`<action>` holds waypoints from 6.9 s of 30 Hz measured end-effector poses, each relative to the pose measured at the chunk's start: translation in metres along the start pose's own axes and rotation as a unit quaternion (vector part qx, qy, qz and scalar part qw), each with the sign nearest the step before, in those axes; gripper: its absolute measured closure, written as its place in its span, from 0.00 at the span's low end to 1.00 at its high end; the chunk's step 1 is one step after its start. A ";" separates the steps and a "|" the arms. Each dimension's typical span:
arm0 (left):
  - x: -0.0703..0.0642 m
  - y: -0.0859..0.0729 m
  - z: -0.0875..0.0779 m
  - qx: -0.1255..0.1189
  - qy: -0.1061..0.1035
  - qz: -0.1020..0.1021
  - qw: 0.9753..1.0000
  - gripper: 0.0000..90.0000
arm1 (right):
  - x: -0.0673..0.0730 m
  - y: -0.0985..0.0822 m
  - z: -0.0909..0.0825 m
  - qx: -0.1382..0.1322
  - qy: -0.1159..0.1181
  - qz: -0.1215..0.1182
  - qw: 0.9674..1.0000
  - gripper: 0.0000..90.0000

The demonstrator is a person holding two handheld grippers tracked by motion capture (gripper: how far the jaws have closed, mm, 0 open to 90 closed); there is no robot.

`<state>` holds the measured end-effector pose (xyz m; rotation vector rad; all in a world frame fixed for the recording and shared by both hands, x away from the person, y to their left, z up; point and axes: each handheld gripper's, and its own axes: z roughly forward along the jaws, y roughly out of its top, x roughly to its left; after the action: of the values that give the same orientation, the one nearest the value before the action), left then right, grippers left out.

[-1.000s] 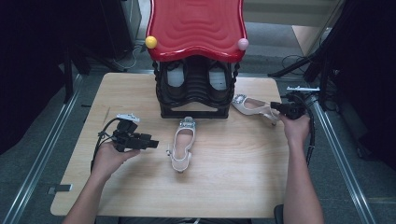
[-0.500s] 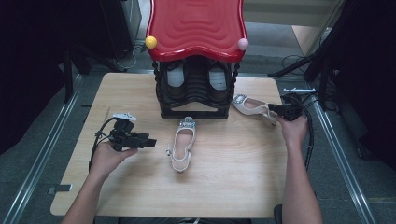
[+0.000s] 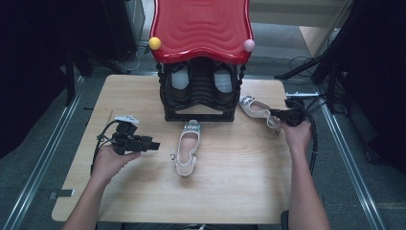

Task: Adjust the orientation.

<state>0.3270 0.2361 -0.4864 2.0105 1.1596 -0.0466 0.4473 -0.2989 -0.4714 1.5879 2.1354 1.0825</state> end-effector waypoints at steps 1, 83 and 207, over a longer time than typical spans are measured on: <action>0.000 0.000 0.000 0.000 0.001 0.000 1.000 0.51 | 0.001 0.000 0.000 0.000 0.001 0.000 1.000 1.00; 0.002 -0.005 -0.001 0.002 -0.002 -0.007 1.000 0.43 | 0.019 0.007 0.002 -0.005 0.064 0.050 0.997 0.98; -0.009 0.009 0.039 0.020 -0.004 0.028 0.999 0.66 | 0.157 -0.044 0.006 0.051 0.198 -0.086 0.975 0.95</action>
<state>0.3415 0.2025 -0.5039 2.0746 1.1046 -0.0495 0.3629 -0.1590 -0.4731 1.2761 2.5655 1.3410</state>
